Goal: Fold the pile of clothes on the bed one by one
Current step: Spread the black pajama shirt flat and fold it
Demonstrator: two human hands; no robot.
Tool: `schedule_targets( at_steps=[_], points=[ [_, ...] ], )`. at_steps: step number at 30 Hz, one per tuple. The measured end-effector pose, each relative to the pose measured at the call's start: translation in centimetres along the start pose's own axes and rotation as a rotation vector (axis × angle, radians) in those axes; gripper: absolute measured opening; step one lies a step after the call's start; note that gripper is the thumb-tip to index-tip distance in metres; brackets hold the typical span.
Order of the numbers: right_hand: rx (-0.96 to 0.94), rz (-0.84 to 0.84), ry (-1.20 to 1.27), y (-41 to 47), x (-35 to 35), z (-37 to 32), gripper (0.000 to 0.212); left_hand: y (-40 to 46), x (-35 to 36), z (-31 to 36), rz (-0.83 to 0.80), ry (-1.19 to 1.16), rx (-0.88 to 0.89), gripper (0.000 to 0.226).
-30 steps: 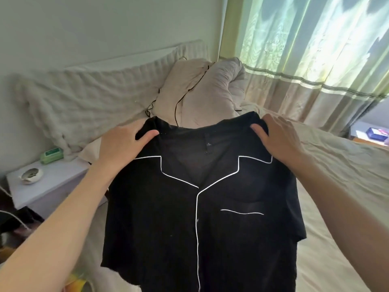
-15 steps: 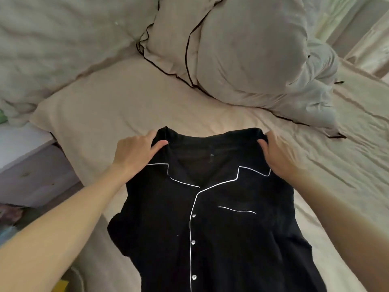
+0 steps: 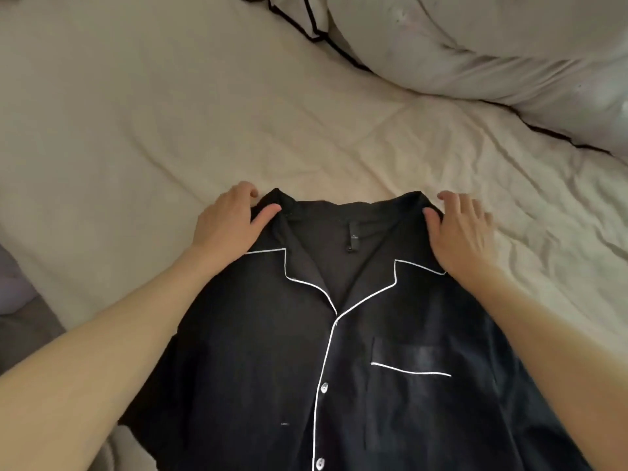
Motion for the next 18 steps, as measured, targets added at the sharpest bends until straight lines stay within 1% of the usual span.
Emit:
schedule_targets(
  at_steps=[2,4,6,8,10,14,16,18],
  points=[
    [-0.038,0.021,0.064,-1.0,0.6,-1.6,0.046,-0.6,0.3,-0.9,0.017,-0.143,-0.028,0.048],
    [-0.088,0.048,0.117,-3.2,0.8,-3.9,0.05,-2.2,-0.3,-2.3,0.076,-0.32,-0.068,0.041],
    [-0.132,0.064,0.144,-6.1,1.1,-6.1,0.052,-4.4,-1.1,-4.6,0.136,-0.469,-0.17,0.034],
    [-0.169,0.059,0.128,-9.0,1.5,-7.7,0.055,-7.0,-2.1,-7.0,0.158,-0.539,-0.285,0.028],
    [-0.188,0.039,0.1,-11.1,2.1,-8.4,0.057,-9.3,-2.6,-8.9,0.126,-0.543,-0.345,0.023],
    [-0.183,-0.033,0.063,-12.3,3.7,-8.1,0.056,-12.8,-1.4,-10.2,-0.027,-0.441,-0.397,0.012],
    [-0.135,-0.106,0.066,-12.0,4.9,-7.2,0.054,-14.0,-0.4,-10.3,-0.084,-0.403,-0.422,0.013],
    [-0.094,-0.21,0.048,-11.8,6.2,-6.3,0.056,-14.7,0.2,-9.9,-0.123,-0.358,-0.407,0.017]
  ],
)
Point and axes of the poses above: each hand's wrist, its own y-axis towards the middle knuckle, its own x-axis out of the palm, z = x × y, the point moved 4 cm from there along y, towards the middle knuckle, and after that the axes turned 7 degrees about -y, right-handed, at the moved point
